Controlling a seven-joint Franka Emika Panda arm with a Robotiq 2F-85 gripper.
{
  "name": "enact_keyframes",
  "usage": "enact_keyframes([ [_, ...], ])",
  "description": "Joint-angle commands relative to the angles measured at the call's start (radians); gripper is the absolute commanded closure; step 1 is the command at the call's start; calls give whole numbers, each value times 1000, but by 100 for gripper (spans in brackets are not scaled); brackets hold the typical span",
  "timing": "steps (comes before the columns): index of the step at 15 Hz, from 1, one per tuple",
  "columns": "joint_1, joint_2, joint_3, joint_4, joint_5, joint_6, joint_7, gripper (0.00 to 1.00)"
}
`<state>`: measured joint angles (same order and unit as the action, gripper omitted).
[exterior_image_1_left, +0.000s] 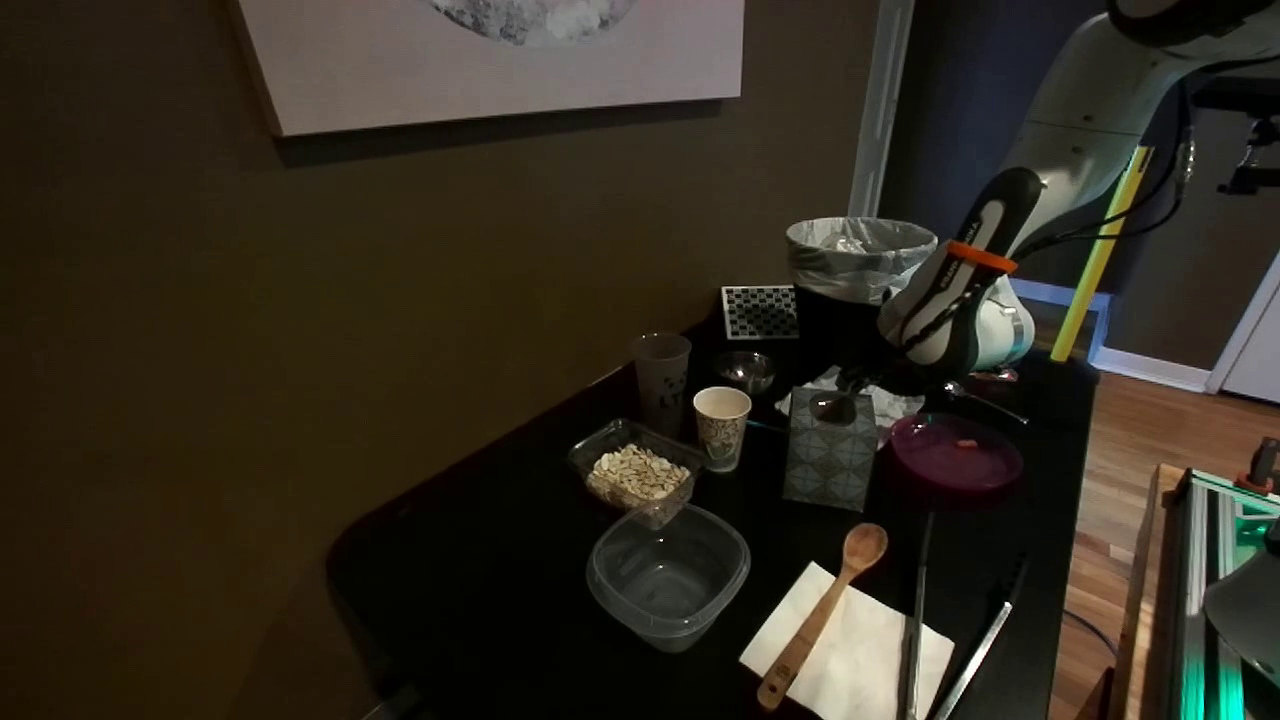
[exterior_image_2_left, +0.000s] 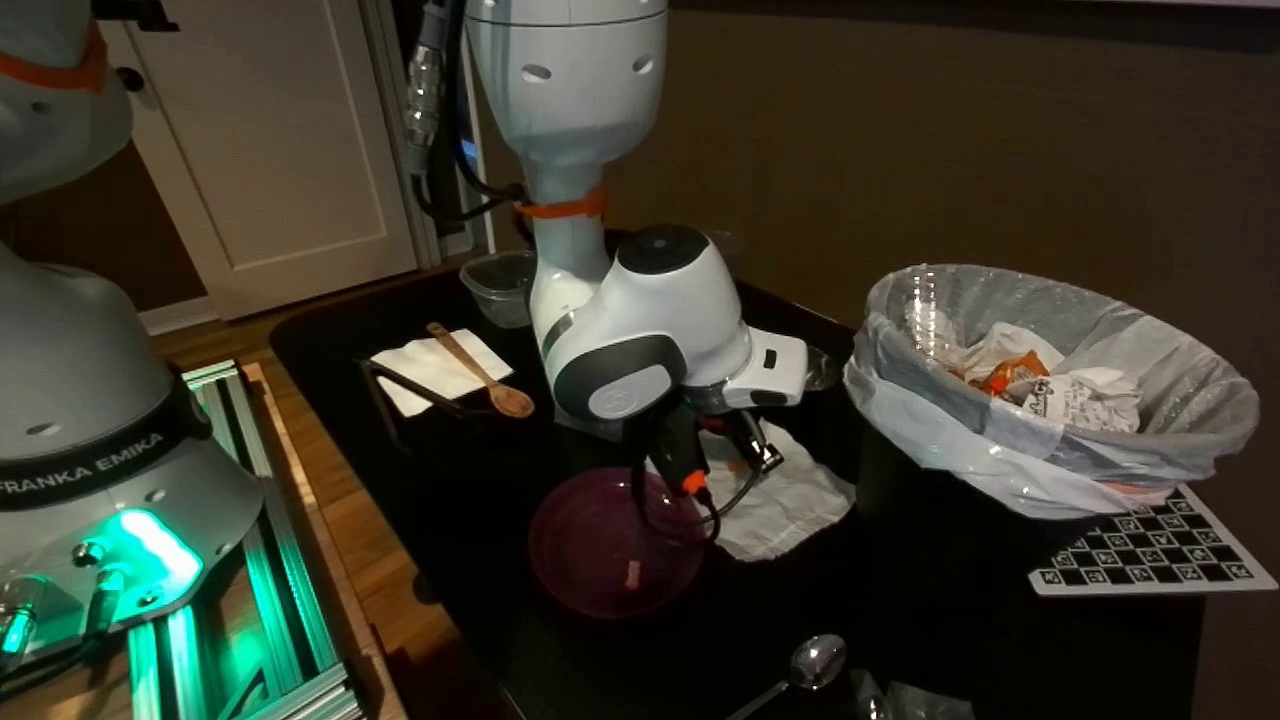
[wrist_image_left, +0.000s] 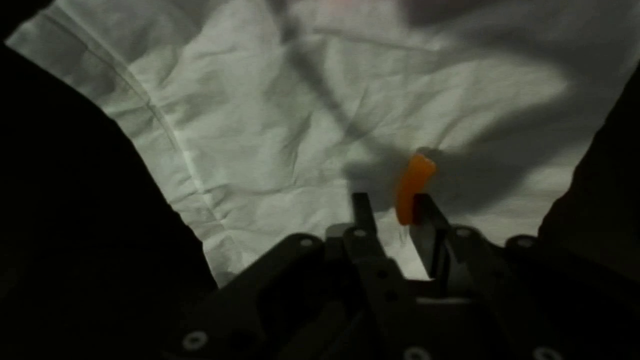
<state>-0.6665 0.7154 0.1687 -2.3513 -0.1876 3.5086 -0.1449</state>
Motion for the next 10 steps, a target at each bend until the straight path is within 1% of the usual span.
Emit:
enact_keyframes([
  [1, 45, -34, -42, -22, -25, -22, 49, 81],
  [3, 58, -38, -53, -24, -25, -23, 51, 58],
  [4, 67, -41, -58, -25, -24, -24, 51, 52],
  [7, 78, -46, -67, -28, -27, -19, 52, 31],
  [8, 82, -47, -69, -28, -26, -18, 53, 72],
  [9, 87, -48, -74, -28, -25, -17, 53, 67],
  [10, 89, -48, -75, -28, -25, -17, 54, 68],
])
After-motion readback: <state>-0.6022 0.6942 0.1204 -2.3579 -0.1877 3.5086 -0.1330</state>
